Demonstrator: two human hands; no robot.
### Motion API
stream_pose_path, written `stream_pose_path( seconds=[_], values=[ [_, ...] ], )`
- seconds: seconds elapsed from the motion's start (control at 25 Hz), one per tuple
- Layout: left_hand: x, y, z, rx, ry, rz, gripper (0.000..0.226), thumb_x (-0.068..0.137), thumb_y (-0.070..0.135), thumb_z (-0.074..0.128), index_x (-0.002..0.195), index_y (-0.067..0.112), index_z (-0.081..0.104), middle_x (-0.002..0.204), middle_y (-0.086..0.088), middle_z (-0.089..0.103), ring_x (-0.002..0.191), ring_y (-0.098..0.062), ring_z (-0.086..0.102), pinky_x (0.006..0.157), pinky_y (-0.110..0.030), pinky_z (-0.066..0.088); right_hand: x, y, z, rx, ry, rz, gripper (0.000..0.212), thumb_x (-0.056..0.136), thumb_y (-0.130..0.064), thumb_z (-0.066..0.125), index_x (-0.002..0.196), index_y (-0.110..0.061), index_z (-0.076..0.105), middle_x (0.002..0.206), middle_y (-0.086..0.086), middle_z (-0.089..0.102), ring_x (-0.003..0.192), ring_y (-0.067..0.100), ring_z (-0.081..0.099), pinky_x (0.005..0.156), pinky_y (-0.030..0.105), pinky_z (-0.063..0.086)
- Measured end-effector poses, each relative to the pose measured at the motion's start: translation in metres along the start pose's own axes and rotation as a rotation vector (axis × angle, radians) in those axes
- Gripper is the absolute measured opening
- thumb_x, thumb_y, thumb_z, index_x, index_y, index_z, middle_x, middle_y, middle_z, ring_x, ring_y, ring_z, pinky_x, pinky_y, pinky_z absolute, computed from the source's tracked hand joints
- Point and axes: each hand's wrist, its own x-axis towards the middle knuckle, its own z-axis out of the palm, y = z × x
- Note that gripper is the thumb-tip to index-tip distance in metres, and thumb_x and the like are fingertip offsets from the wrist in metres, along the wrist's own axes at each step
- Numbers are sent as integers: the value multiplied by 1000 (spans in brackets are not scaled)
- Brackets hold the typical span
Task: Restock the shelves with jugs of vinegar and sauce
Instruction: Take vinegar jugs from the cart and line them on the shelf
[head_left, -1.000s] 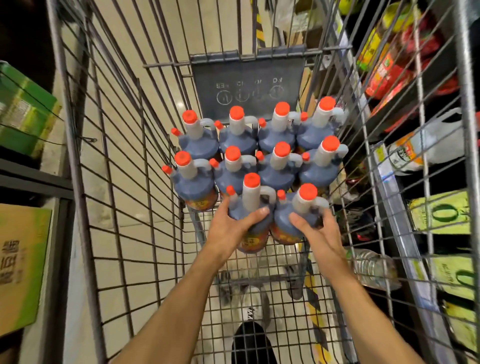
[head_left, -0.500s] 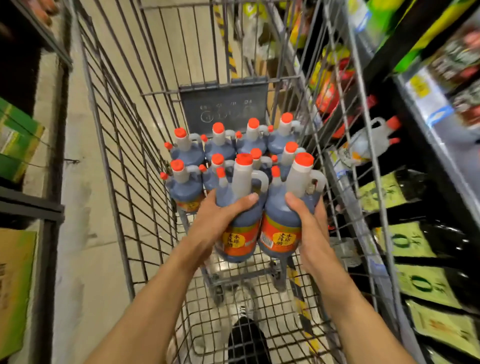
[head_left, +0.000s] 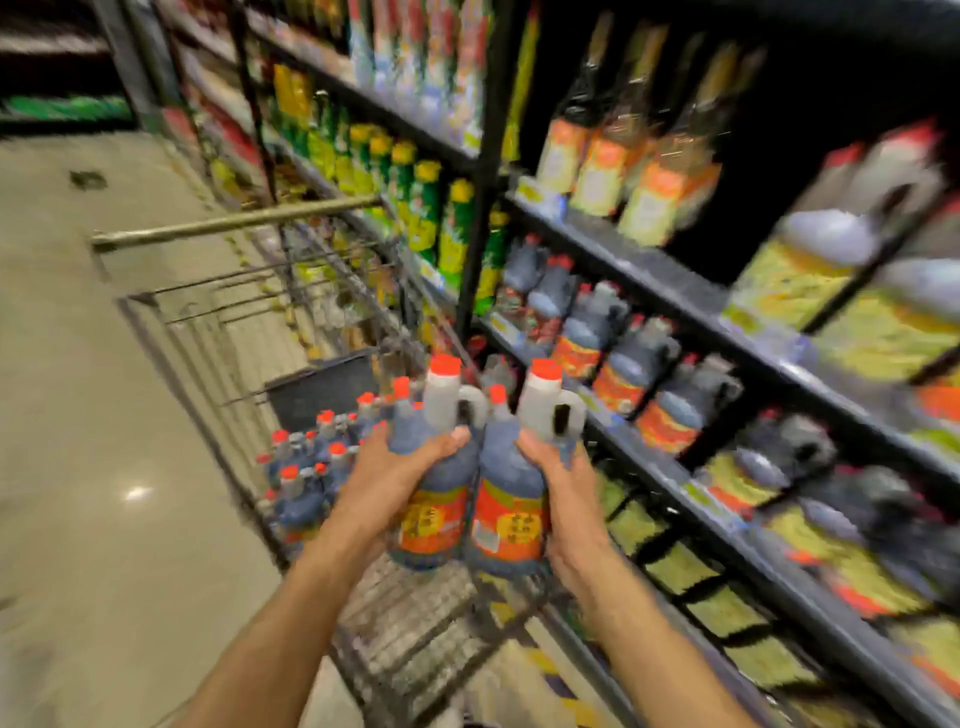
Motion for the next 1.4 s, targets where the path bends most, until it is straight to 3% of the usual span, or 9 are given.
stream_pose_path(
  seconds=[0.16, 0.32, 0.52, 0.68, 0.92, 1.0, 1.16, 1.28, 1.4],
  values=[
    [-53, 33, 63, -10, -154, -5, 59, 56, 50, 93, 105, 21, 77, 99, -1, 81, 91, -25, 78, 82, -44, 62, -82, -62, -45, -70, 192, -70, 100, 56, -64, 91, 143, -31, 56, 136, 2, 69, 117, 28, 71, 97, 52, 59],
    [-96, 52, 141, -10, -407, -96, 64, 60, 42, 94, 116, 18, 74, 105, -10, 80, 94, -34, 77, 90, -54, 60, -154, -111, -103, -62, 374, -138, 91, 51, -70, 92, 133, -48, 60, 131, -4, 72, 113, 23, 73, 96, 51, 59],
    [-139, 62, 247, 17, -681, -160, 59, 62, 43, 90, 113, 18, 76, 104, -13, 80, 92, -34, 78, 79, -44, 62, -224, -156, -182, -32, 604, -153, 130, 50, -69, 91, 159, -28, 35, 152, 8, 54, 126, 34, 64, 99, 55, 56],
    [-158, 58, 332, 80, -816, -208, 61, 68, 43, 94, 121, 21, 72, 108, -11, 79, 96, -35, 77, 91, -53, 60, -262, -187, -247, 38, 621, -245, 84, 66, -51, 92, 139, -28, 57, 119, 6, 77, 102, 32, 77, 81, 48, 64],
    [-166, 52, 459, 118, -890, -189, 60, 67, 48, 93, 119, 25, 73, 107, -10, 80, 95, -34, 78, 86, -49, 61, -270, -241, -353, 42, 672, -287, 64, 72, -48, 84, 128, -24, 66, 108, 9, 80, 93, 33, 78, 68, 40, 64],
    [-165, 58, 495, 132, -904, -184, 65, 61, 54, 95, 117, 26, 75, 108, -11, 79, 97, -35, 77, 89, -52, 60, -266, -258, -386, 16, 685, -274, 65, 75, -49, 83, 130, -22, 63, 109, 10, 79, 93, 33, 78, 73, 45, 65],
    [-161, 68, 550, 161, -900, -144, 64, 63, 61, 90, 116, 27, 76, 102, -6, 81, 90, -27, 79, 70, -40, 63, -257, -288, -433, -31, 693, -257, 74, 69, -54, 83, 129, -17, 63, 107, 11, 80, 91, 32, 78, 72, 43, 65],
    [-159, 76, 576, 177, -874, -138, 70, 60, 60, 91, 116, 22, 75, 99, -8, 81, 88, -29, 79, 81, -47, 62, -247, -307, -453, -58, 673, -259, 70, 72, -54, 83, 129, -18, 64, 107, 10, 80, 93, 31, 78, 75, 43, 65],
    [-154, 87, 594, 212, -870, -142, 81, 54, 62, 91, 118, 15, 73, 97, -10, 81, 85, -30, 79, 81, -47, 62, -235, -320, -467, -73, 674, -245, 72, 74, -55, 85, 132, -18, 63, 108, 11, 79, 94, 33, 78, 84, 51, 63]
  ],
)
